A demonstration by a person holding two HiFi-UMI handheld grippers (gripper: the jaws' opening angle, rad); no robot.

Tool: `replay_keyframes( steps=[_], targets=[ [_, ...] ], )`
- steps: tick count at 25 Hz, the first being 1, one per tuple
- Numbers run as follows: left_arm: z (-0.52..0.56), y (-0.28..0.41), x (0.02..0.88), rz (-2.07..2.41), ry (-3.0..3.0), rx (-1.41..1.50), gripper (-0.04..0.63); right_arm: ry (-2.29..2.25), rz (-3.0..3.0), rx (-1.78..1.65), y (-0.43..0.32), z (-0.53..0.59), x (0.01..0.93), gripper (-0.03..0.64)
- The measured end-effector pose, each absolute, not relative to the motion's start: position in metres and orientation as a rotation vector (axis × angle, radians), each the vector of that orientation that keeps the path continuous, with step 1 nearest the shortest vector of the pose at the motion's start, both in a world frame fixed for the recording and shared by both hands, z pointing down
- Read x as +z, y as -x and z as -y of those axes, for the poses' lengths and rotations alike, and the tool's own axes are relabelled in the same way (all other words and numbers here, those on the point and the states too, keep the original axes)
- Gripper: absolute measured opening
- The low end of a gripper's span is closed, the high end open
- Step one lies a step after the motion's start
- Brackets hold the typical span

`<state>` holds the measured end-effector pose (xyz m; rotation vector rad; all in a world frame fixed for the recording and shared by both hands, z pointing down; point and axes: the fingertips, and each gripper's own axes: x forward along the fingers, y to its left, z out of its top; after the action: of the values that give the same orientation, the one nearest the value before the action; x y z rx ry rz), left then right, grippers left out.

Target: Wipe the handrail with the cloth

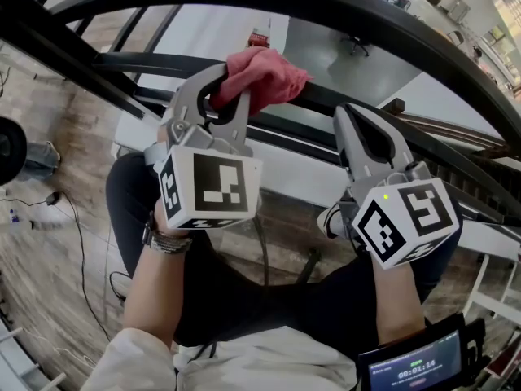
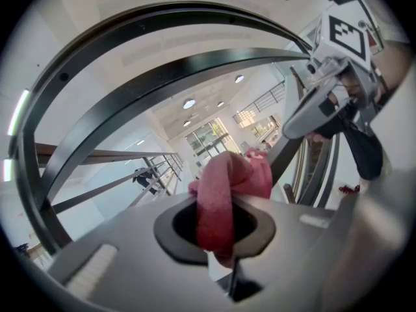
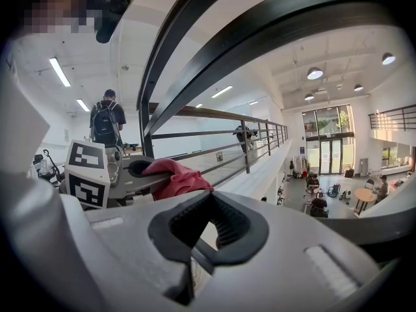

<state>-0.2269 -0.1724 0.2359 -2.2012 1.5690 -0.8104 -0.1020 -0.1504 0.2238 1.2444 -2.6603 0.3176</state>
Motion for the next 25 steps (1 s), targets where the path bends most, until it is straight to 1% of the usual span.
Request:
replay_keyframes(
  steps=[11,18,25],
  targets=[
    [0.169,0.267,0.237,-1.685,2.145,-0.804,0.026,-1.239,2.654,0.324,0.103,0.148,0.227,0.002],
    [0.167,0.263,0.232,-1.693,2.196,-0.747,0.028,-1.231,2.656,0.329,0.102,0.148,0.227,0.002],
    [0.159,0.264,0.242,-1.694,2.253,-0.775,0.029,-1.223,2.661,0.329,0.104,0.145,0.226,0.002]
  ],
)
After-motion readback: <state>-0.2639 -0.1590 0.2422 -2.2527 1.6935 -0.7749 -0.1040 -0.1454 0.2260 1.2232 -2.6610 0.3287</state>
